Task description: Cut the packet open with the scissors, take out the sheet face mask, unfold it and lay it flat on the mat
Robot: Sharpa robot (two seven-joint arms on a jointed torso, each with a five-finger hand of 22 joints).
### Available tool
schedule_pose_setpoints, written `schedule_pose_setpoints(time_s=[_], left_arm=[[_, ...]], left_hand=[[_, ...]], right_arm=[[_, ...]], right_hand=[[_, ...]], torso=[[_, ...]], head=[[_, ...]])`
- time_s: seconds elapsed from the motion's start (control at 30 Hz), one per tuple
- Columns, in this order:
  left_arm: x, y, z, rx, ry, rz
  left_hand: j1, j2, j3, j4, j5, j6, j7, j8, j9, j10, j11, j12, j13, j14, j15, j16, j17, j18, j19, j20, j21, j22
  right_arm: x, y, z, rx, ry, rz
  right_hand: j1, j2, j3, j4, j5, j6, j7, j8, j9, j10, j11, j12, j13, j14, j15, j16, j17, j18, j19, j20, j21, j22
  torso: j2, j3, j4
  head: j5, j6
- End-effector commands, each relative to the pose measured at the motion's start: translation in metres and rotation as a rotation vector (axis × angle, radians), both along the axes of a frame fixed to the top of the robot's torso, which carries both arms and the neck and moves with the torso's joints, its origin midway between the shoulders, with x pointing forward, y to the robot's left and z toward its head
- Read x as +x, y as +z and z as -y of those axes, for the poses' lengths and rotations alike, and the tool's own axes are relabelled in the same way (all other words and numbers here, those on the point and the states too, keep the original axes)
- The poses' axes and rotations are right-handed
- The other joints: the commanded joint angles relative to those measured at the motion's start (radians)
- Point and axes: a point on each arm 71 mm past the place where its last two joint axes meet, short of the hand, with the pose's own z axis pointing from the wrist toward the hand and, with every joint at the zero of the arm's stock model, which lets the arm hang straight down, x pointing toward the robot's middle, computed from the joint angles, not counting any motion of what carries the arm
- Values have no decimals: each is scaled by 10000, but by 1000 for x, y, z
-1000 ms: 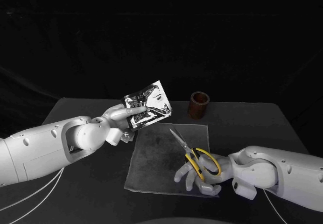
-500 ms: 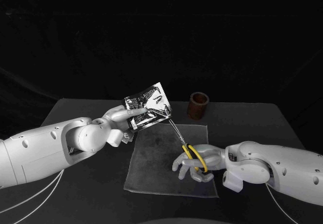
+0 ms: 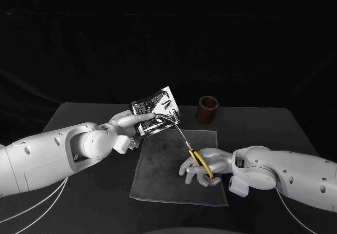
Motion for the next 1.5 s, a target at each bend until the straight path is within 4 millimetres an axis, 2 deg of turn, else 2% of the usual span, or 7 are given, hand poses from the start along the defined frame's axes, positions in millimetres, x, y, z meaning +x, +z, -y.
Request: schedule_pose_setpoints(time_s=[0.03, 0.17, 0.2, 0.23, 0.93, 1.03, 1.5], left_arm=[[0, 2, 2, -59, -86, 103], [0, 2, 0, -53, -39, 129], [1, 2, -1, -49, -24, 133], [1, 2, -1, -43, -8, 137], [1, 2, -2, -97, -101, 136], [1, 2, -2, -106, -124, 130], [0, 2, -2, -104, -144, 109]], left_hand=[[-36, 38, -1, -75, 41, 28, 23, 44, 461, 89, -4, -42, 9, 37, -2, -59, 18, 199, 88, -10, 41, 10], [-38, 39, 7, -83, 41, 28, 22, 43, 463, 90, -5, -42, 8, 39, -3, -60, 19, 199, 88, -11, 42, 10], [-39, 36, 13, -91, 41, 27, 21, 42, 466, 90, -6, -43, 8, 39, -5, -62, 21, 200, 88, -12, 42, 10], [-39, 36, 13, -91, 41, 27, 21, 42, 466, 90, -6, -43, 8, 39, -5, -62, 21, 200, 88, -12, 42, 10], [-50, 35, 37, -117, 41, 28, 20, 41, 475, 95, -8, -45, 7, 44, -8, -69, 27, 200, 89, -16, 45, 10], [-50, 35, 37, -117, 41, 28, 20, 41, 475, 95, -8, -45, 7, 44, -8, -69, 27, 200, 89, -16, 45, 10], [-61, 32, 52, -134, 41, 28, 20, 39, 482, 96, -8, -47, 7, 46, -9, -74, 32, 199, 89, -17, 47, 10]], right_arm=[[2, 1, 1, -12, 23, 255], [2, 1, 2, -9, 23, 231], [1, 1, 2, -12, 30, 236], [1, 1, 2, -15, 35, 242], [4, -1, 7, -171, -109, 285], [4, -1, 7, -139, -154, 302], [6, 2, 6, -34, -242, 424]], right_hand=[[-83, 4, 19, 11, -42, -3900, 666, 43, 16, 415, 353, -55, 13, 438, 425, -49, -9, 437, -64, 0, -60, -7], [-101, -2, 13, 12, -42, -3897, 664, 46, -7, 418, 352, -58, 13, 436, 424, -52, -12, 439, -68, -1, -67, -18], [-119, -113, -36, 13, -37, -3927, 651, 31, -123, 419, 348, -71, 14, 427, 422, -64, -25, 448, -87, -3, -95, -62], [-116, -118, -38, 11, -37, -3922, 649, 35, -114, 419, 348, -72, 14, 426, 422, -64, -26, 450, -92, -3, -102, -75], [-99, -89, -26, 14, -37, -3934, 652, 38, -189, 405, 347, -94, 11, 419, 419, -76, -39, 457, -105, -6, -124, -109], [-165, -222, -111, 21, -32, -3917, 664, 64, -253, 404, 356, -111, 11, 412, 426, -90, -55, 463, -119, -4, -149, -146], [-161, 24, 18, 7, -43, -3783, 676, 182, -271, 425, 360, -126, 18, 421, 429, -99, -79, 460, -106, -2, -148, -141]], torso=[[-1, 2, -4], [-4, 9, -8], [-5, 13, -9], [-4, 15, -12], [-4, 11, 2], [-2, 12, 4], [2, 19, -15]], head=[[-14, -10], [-5, -12], [-6, -10], [-9, -11], [0, -13], [21, -46], [29, -22]])
